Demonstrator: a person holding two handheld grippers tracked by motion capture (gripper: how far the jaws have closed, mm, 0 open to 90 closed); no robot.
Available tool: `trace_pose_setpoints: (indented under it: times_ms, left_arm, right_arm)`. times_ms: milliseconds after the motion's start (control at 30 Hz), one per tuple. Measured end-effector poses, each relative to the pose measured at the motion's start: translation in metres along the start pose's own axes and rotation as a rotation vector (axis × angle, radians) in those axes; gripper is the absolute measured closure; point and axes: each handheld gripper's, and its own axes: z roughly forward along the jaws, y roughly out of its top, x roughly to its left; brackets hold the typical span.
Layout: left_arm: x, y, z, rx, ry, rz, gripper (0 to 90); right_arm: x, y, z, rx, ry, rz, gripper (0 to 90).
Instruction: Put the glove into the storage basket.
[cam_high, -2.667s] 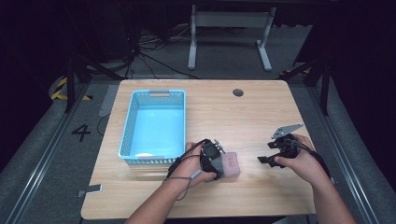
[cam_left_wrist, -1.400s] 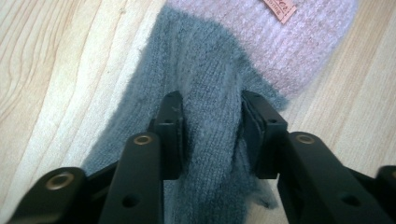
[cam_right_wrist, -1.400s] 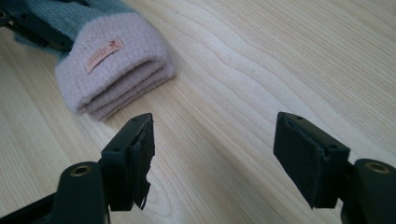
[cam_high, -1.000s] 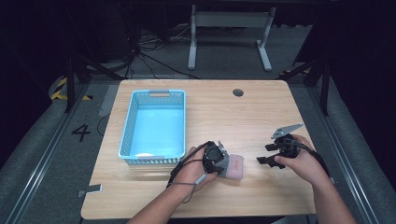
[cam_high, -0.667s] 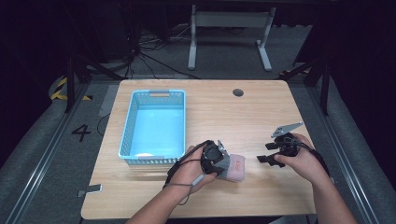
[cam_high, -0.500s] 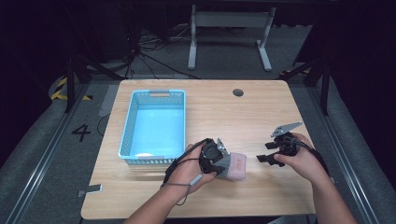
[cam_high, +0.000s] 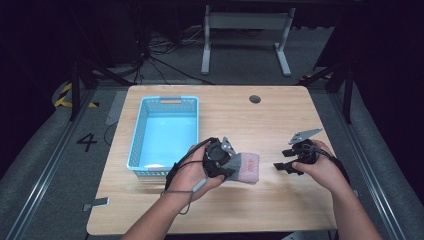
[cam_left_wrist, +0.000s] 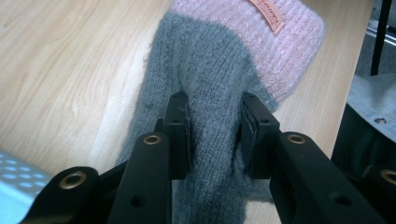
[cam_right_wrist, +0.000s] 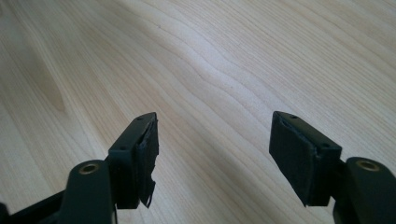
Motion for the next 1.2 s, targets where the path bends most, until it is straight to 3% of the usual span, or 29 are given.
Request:
trace_pose_setpoints:
  times_ms: [567,800,1200]
  left_arm:
    - [0.019,-0.009,-0.03,-0.041,0.03,-0.032,67.9]
    - [0.035,-0.014,-0.044,-0.056,0.062,-0.032,67.8]
    - [0.064,-0.03,-0.066,-0.061,0.107,-0.068,67.5]
  right_arm:
    - [-0.004,0.007,0.009,0.003,0.012,-0.021,34.5]
    - [-0.003,0.004,0.01,0.007,0.008,-0.014,34.5]
    - [-0.003,-0.005,0.007,0.008,-0.002,0.0,34.0]
